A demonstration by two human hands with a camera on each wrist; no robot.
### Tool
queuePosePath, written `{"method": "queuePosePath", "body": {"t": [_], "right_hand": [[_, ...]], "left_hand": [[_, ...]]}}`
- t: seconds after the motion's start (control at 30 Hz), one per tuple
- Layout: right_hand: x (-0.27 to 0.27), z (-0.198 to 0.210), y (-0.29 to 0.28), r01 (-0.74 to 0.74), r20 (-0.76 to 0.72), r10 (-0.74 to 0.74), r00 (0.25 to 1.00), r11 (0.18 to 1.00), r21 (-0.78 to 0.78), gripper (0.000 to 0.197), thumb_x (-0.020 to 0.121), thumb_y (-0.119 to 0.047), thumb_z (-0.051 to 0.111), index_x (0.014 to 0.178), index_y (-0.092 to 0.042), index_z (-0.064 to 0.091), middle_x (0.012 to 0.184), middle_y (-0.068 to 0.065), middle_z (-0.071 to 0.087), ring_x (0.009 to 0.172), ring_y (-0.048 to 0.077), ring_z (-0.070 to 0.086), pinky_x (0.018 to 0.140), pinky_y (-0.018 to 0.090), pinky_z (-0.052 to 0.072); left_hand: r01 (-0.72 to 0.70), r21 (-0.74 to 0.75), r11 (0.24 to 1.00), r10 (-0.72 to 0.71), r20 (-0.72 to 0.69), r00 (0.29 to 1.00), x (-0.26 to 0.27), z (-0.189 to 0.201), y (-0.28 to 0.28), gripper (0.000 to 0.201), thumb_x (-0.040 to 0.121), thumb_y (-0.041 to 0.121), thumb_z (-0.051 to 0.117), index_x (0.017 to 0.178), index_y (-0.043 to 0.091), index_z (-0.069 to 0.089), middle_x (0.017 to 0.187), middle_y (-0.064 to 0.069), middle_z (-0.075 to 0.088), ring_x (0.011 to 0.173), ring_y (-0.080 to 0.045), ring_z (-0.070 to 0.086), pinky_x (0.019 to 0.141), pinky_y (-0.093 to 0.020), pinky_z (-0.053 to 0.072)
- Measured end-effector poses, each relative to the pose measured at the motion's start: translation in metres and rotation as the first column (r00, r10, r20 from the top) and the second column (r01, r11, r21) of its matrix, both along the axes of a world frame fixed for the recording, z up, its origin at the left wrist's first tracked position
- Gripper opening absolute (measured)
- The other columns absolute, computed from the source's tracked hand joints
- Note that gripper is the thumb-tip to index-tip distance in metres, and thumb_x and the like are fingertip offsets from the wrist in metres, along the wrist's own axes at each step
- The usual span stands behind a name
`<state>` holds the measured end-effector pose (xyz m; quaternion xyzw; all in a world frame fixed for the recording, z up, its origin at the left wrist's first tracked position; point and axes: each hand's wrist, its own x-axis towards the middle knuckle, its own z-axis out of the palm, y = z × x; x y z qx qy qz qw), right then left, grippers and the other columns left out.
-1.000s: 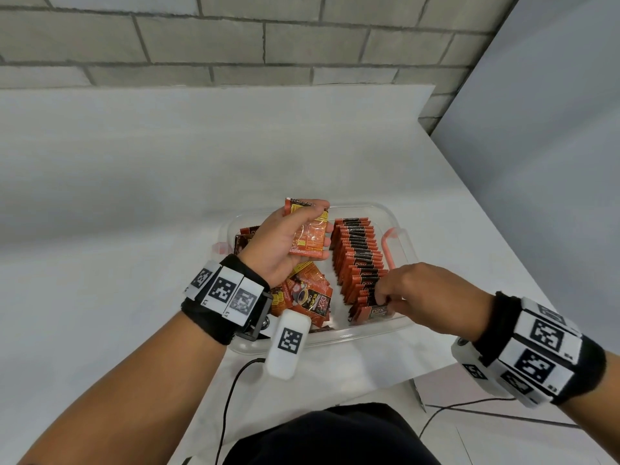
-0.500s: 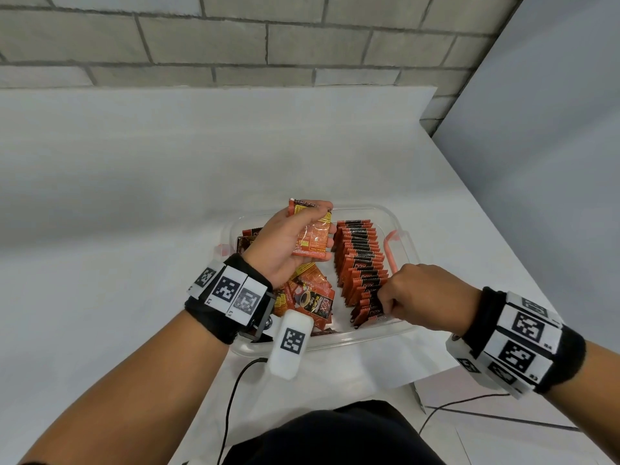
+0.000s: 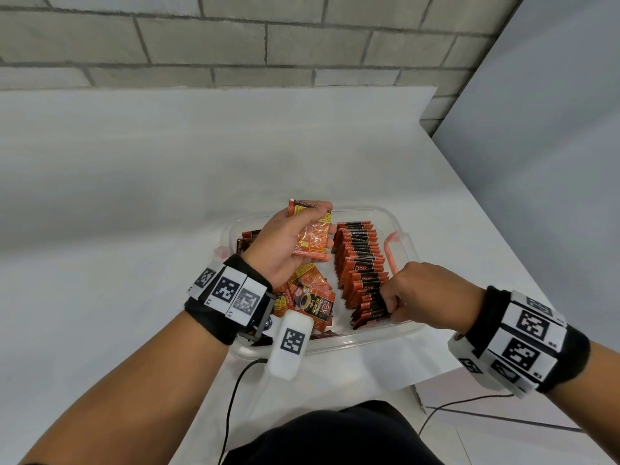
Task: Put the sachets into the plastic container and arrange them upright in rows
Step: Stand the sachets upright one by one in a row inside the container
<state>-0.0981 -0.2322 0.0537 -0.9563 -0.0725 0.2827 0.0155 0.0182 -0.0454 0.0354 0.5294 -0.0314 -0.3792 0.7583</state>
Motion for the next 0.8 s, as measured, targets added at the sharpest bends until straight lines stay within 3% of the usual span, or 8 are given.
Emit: {"method": "queuePosePath", "body": {"t": [0.17, 0.23, 0.3, 0.37, 0.43, 0.53, 0.67, 0.8], "right_hand": [[0.0, 0.003, -0.004, 0.102, -0.023, -0.1, 0.995, 0.984, 0.147, 0.007, 0.082, -0.025, 0.073, 0.086, -0.021, 0.069, 0.085, -0.009, 0.068, 0.077, 0.008, 0.062, 0.07, 0.021, 0.049], [-0.001, 0.007, -0.006, 0.2, 0.018, -0.212, 0.977, 0.941, 0.272, 0.008, 0.083, -0.025, 0.072, 0.085, -0.026, 0.065, 0.08, -0.013, 0.066, 0.069, 0.001, 0.06, 0.064, 0.014, 0.044], [-0.002, 0.01, -0.009, 0.309, 0.096, -0.367, 0.925, 0.876, 0.369, 0.01, 0.086, -0.021, 0.068, 0.088, -0.028, 0.062, 0.076, -0.017, 0.064, 0.064, 0.003, 0.061, 0.066, 0.017, 0.047], [-0.001, 0.014, -0.011, 0.472, 0.078, -0.559, 0.826, 0.759, 0.448, 0.011, 0.089, -0.014, 0.061, 0.094, -0.023, 0.064, 0.078, -0.013, 0.066, 0.07, 0.012, 0.067, 0.073, 0.027, 0.055], [0.001, 0.021, -0.01, 0.635, -0.079, -0.713, 0.697, 0.562, 0.531, 0.015, 0.09, -0.008, 0.054, 0.098, -0.016, 0.065, 0.084, -0.002, 0.07, 0.075, 0.019, 0.069, 0.079, 0.035, 0.057], [0.005, 0.03, -0.006, 0.775, -0.326, -0.787, 0.523, 0.279, 0.567, 0.015, 0.091, -0.006, 0.052, 0.099, -0.008, 0.064, 0.087, 0.008, 0.069, 0.078, 0.021, 0.065, 0.085, 0.04, 0.056], [0.01, 0.023, -0.003, 0.839, -0.447, -0.777, 0.444, 0.186, 0.511, 0.028, 0.082, -0.014, 0.061, 0.109, -0.007, 0.061, 0.108, 0.008, 0.067, 0.096, 0.025, 0.063, 0.091, 0.039, 0.054], [0.013, 0.014, 0.002, 0.858, -0.467, -0.788, 0.401, 0.146, 0.492, 0.052, 0.066, -0.028, 0.064, 0.114, -0.008, 0.057, 0.107, 0.007, 0.06, 0.1, 0.027, 0.058, 0.092, 0.036, 0.05]], "left_hand": [[0.014, 0.069, 0.997, -0.012, -0.017, 1.0, -0.001, 0.0, -0.002, 0.022, 0.093, 0.022, 0.057, 0.113, 0.014, 0.06, 0.083, -0.007, 0.066, 0.069, -0.018, 0.065, 0.064, -0.034, 0.056], [0.038, 0.145, 0.989, -0.034, -0.028, 0.999, -0.002, 0.0, -0.004, 0.021, 0.093, 0.023, 0.057, 0.113, 0.016, 0.056, 0.088, -0.007, 0.061, 0.073, -0.02, 0.065, 0.069, -0.038, 0.056], [0.078, 0.223, 0.972, -0.069, -0.047, 0.997, -0.004, 0.0, -0.008, 0.018, 0.094, 0.022, 0.056, 0.112, 0.018, 0.054, 0.09, -0.006, 0.055, 0.076, -0.022, 0.063, 0.076, -0.043, 0.057], [0.118, 0.289, 0.95, -0.105, -0.062, 0.993, -0.005, 0.003, -0.011, 0.015, 0.096, 0.019, 0.051, 0.111, 0.019, 0.052, 0.09, -0.005, 0.05, 0.08, -0.024, 0.06, 0.08, -0.046, 0.056], [0.144, 0.337, 0.93, -0.123, -0.084, 0.989, -0.007, 0.005, -0.017, 0.017, 0.098, 0.014, 0.045, 0.114, 0.018, 0.05, 0.091, -0.005, 0.047, 0.088, -0.028, 0.059, 0.082, -0.049, 0.054], [0.187, 0.381, 0.905, -0.155, -0.113, 0.981, -0.011, 0.009, -0.025, 0.017, 0.098, 0.007, 0.039, 0.108, 0.017, 0.049, 0.094, -0.007, 0.05, 0.102, -0.037, 0.061, 0.083, -0.055, 0.052], [0.236, 0.435, 0.869, -0.194, -0.14, 0.971, -0.018, 0.012, -0.035, 0.02, 0.096, -0.002, 0.034, 0.098, 0.012, 0.048, 0.091, -0.014, 0.056, 0.103, -0.047, 0.06, 0.08, -0.058, 0.051], [0.27, 0.485, 0.832, -0.208, -0.179, 0.962, -0.022, 0.006, -0.043, 0.037, 0.098, 0.003, 0.031, 0.135, 0.007, 0.035, 0.106, -0.029, 0.059, 0.095, -0.049, 0.062, 0.084, -0.057, 0.051]]}}
